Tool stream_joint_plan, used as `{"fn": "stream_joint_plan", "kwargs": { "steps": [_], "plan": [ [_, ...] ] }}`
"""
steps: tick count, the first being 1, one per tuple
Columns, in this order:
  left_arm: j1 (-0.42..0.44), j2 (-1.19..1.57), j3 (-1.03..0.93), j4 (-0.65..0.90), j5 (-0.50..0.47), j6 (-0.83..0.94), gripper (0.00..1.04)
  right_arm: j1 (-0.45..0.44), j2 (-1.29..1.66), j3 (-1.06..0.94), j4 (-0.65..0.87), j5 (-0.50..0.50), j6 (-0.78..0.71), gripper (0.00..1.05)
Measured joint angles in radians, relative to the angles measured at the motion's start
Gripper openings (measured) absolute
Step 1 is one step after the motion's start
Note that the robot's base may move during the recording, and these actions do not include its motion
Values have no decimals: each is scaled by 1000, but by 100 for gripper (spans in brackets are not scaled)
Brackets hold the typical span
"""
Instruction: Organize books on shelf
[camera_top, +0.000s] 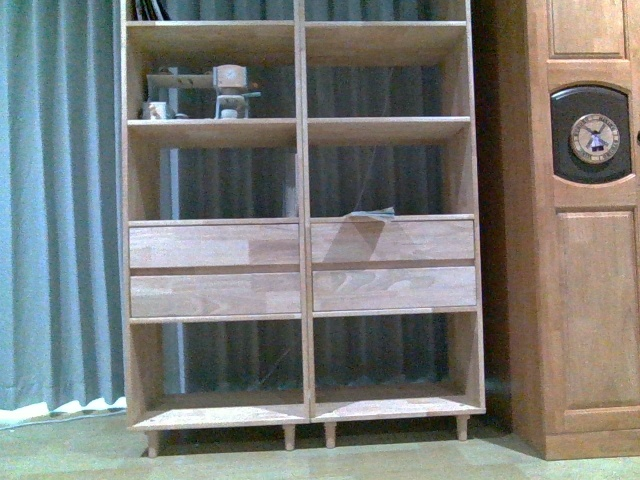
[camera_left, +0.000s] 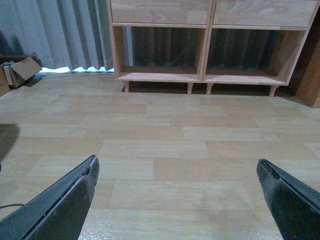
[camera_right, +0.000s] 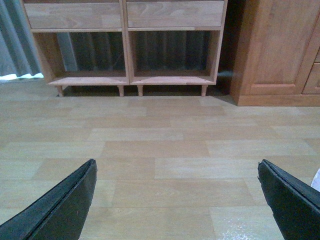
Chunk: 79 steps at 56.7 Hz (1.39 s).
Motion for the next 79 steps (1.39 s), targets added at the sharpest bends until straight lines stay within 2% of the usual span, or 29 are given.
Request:
{"fn": "stream_joint_plan", "kwargs": {
  "steps": [79],
  "plan": [
    [0,0,0,0,0,0,97,0,0,0,0,0,0,98]
  ]
}}
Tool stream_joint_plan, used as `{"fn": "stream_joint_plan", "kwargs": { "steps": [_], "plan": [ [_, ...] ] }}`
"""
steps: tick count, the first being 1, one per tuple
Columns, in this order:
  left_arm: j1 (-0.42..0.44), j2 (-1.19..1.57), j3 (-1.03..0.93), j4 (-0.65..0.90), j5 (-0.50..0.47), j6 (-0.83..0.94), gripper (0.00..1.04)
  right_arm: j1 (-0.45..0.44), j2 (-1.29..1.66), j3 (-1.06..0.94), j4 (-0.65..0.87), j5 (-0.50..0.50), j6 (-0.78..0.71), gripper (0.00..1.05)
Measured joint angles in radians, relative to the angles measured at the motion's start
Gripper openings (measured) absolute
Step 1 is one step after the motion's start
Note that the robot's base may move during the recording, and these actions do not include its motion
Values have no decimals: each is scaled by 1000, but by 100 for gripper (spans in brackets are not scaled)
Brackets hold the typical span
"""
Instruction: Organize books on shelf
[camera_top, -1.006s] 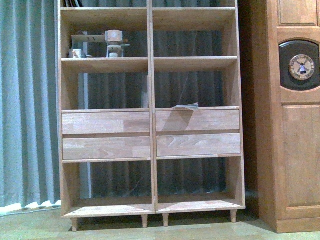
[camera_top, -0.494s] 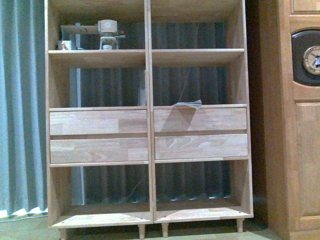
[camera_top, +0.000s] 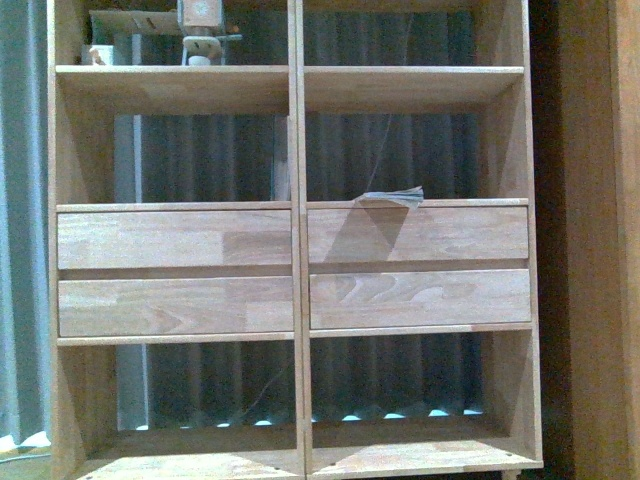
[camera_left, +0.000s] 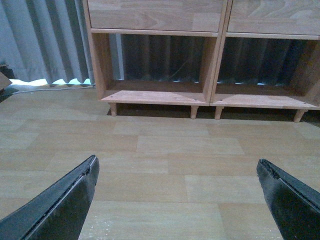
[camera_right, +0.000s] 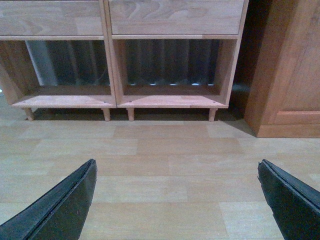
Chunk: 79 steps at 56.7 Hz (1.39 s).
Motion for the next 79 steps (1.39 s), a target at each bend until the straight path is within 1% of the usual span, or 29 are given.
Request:
{"fn": "stream_joint_plan", "kwargs": {
  "steps": [79],
  "plan": [
    [0,0,0,0,0,0,97,0,0,0,0,0,0,98]
  ]
}}
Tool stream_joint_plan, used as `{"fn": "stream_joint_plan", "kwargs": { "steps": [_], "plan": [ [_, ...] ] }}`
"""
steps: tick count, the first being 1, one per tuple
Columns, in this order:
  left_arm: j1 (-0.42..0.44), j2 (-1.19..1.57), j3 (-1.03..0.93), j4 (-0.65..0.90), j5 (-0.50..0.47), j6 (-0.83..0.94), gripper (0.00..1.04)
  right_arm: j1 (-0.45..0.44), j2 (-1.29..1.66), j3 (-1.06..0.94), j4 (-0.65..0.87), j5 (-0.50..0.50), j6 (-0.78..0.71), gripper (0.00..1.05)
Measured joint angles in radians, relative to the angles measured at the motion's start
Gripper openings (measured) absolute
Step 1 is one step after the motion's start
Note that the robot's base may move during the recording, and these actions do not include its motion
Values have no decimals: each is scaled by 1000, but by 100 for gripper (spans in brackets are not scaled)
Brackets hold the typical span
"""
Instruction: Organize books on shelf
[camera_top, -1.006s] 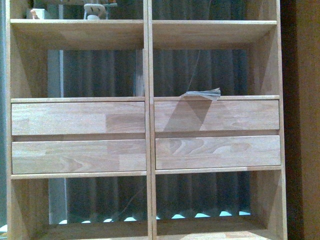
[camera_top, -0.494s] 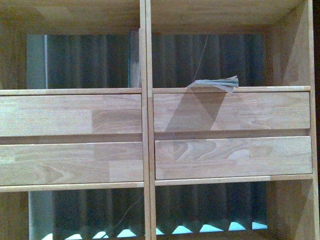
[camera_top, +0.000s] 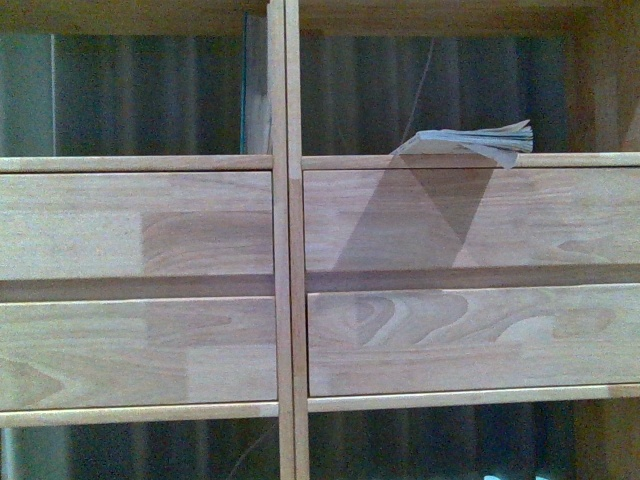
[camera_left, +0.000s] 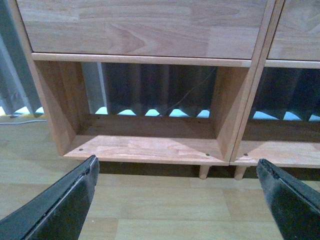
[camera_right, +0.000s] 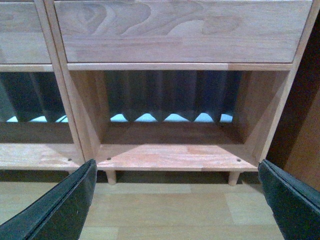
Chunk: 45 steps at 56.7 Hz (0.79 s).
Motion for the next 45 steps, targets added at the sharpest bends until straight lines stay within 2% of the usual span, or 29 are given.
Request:
{"fn": "stream_joint_plan", "kwargs": {
  "steps": [45],
  "plan": [
    [0,0,0,0,0,0,97,0,0,0,0,0,0,98]
  ]
}}
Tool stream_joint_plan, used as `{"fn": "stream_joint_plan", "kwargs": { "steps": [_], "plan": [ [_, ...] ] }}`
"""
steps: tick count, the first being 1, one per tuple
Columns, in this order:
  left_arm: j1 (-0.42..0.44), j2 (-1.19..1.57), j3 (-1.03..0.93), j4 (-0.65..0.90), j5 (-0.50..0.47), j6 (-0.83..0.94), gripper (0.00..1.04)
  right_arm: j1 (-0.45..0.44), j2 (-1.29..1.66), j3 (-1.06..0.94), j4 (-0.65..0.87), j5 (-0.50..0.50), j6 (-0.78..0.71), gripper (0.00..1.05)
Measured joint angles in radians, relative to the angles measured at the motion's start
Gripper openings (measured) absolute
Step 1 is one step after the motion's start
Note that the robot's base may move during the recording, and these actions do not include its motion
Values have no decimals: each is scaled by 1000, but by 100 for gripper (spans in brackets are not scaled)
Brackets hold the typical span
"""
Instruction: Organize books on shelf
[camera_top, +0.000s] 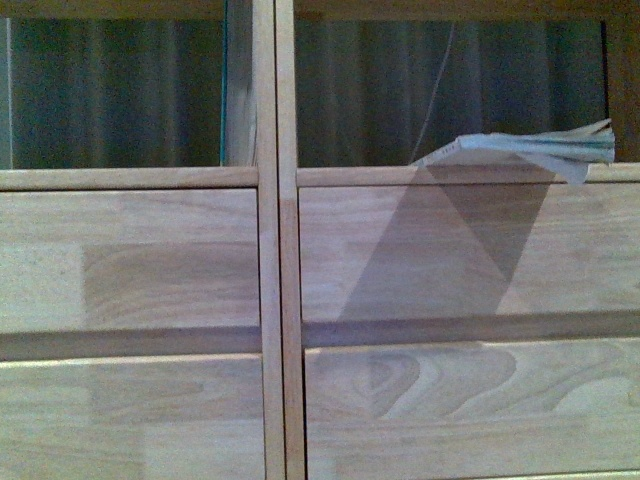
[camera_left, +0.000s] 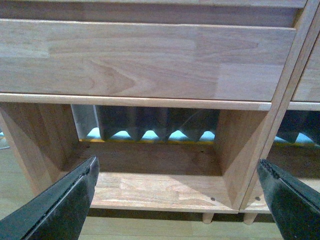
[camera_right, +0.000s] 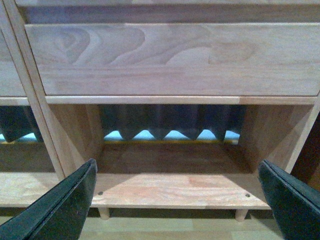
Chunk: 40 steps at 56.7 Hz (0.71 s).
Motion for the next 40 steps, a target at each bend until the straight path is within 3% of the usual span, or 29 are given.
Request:
{"fn": "stream_joint_plan", "kwargs": {
  "steps": [40],
  "plan": [
    [0,0,0,0,0,0,97,0,0,0,0,0,0,98]
  ]
}}
